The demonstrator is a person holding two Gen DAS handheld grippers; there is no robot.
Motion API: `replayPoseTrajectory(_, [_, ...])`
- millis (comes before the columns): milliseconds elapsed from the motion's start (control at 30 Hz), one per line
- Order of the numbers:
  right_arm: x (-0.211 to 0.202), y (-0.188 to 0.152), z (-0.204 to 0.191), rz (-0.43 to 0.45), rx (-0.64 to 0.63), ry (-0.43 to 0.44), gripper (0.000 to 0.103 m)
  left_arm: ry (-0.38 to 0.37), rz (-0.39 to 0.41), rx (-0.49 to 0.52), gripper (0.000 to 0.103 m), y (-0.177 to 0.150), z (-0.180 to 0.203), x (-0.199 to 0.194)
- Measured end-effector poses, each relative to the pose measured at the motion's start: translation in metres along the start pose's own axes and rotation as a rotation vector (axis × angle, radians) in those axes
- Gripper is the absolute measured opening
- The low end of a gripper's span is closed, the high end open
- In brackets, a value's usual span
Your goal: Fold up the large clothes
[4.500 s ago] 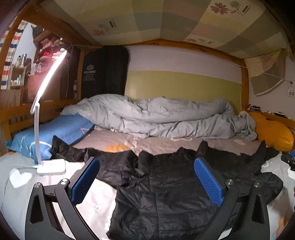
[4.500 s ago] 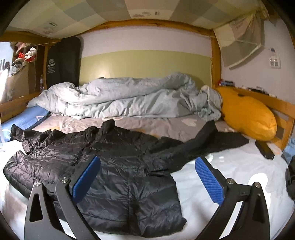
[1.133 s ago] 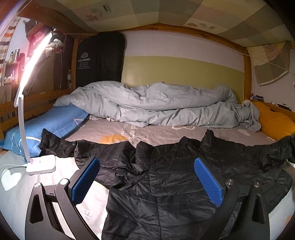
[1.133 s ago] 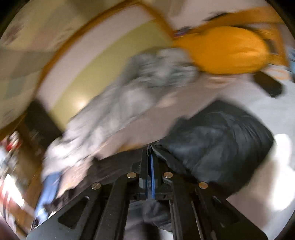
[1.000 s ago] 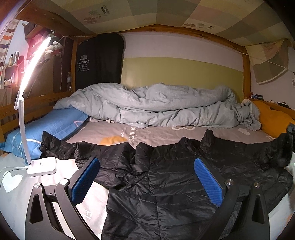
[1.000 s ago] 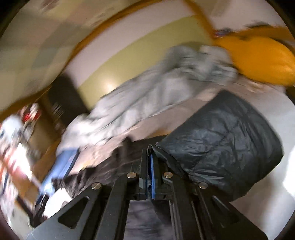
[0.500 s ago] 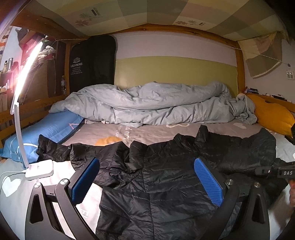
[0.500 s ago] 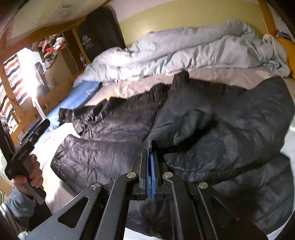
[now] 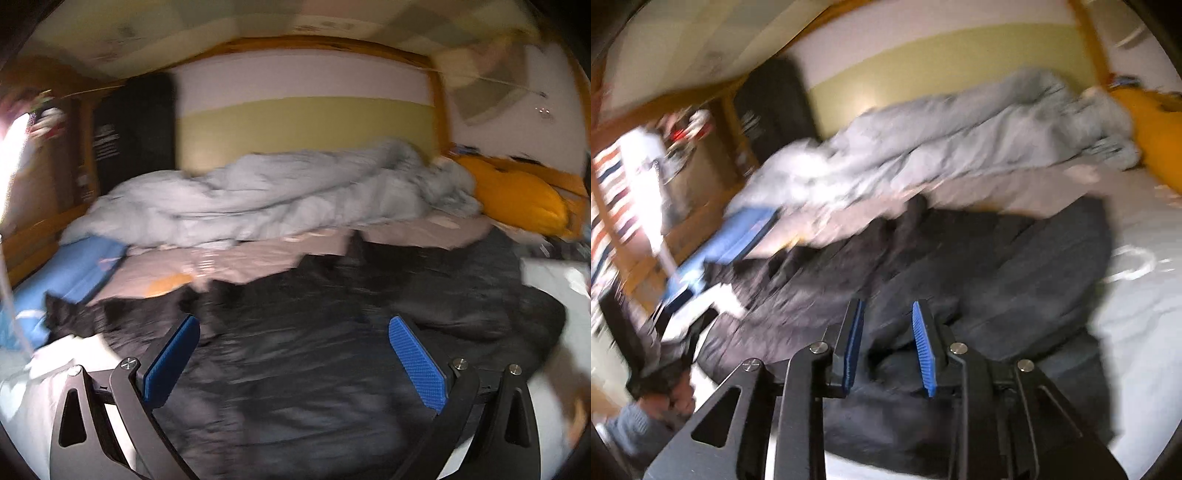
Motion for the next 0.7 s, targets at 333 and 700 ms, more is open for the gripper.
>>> replayPoseTrajectory(333, [-0.032, 0.024, 0.106, 0.043, 0.214, -0.274, 0.030, -0.320, -0.250, 0.027, 0.083, 0.028, 0.115, 0.086])
replayPoseTrajectory(700, [-0.034, 0.029, 0.114, 0.032, 0.194, -0.288, 0.030, -0.299, -0.528, -0.077, 0.063, 0.015, 0.149, 0.176])
Point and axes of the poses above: each gripper's, at about its wrist camera, not at the fingertips, and x roughly the way its jaws point, z to its right, y to its top, the point moved 1 cm from there along x, roughly the way its jaws point, and after that the axes turned 5 degrees about -y, right-handed, at the moved point
